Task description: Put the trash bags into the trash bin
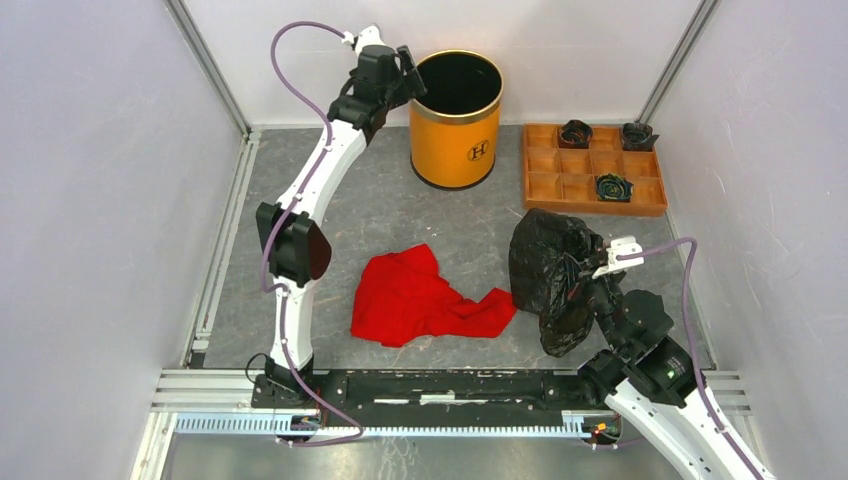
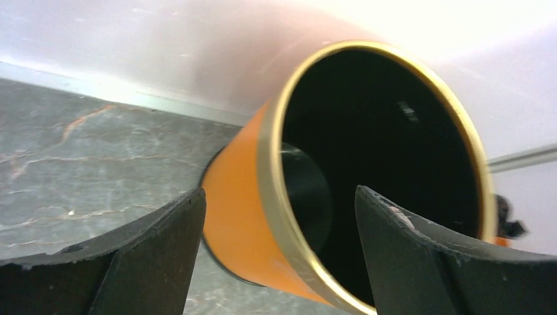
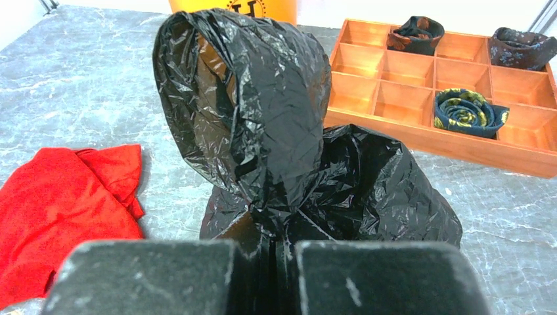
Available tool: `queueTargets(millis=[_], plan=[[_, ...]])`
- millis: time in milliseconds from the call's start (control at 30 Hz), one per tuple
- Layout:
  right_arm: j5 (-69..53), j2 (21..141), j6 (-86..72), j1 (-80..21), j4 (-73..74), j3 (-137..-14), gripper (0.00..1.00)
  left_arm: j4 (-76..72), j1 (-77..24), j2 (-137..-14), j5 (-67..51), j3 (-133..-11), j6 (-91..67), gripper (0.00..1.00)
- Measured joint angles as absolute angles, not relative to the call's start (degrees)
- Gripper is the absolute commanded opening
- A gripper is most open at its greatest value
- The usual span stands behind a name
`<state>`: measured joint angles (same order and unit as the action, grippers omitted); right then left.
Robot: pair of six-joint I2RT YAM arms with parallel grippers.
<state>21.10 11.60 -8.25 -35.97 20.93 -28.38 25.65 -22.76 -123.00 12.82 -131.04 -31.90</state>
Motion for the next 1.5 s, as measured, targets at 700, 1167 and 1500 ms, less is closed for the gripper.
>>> queueTargets(millis=[700, 1167, 1500], plan=[[22.2, 13.3, -6.1, -36.0, 22.0, -30.7, 0.00, 24.9, -25.1, -127.1, 16.3, -130.5, -26.4, 0.27], [22.1, 15.1, -6.8, -36.0, 22.1, -35.4, 0.00, 27.6, -25.5, -123.9, 7.7, -128.1, -26.5, 0.04], [23.4, 18.0, -4.6, -36.0, 26.2, -54.6, 0.00, 28.3, -28.4, -112.4, 6.3, -113.5, -27.3, 0.02]])
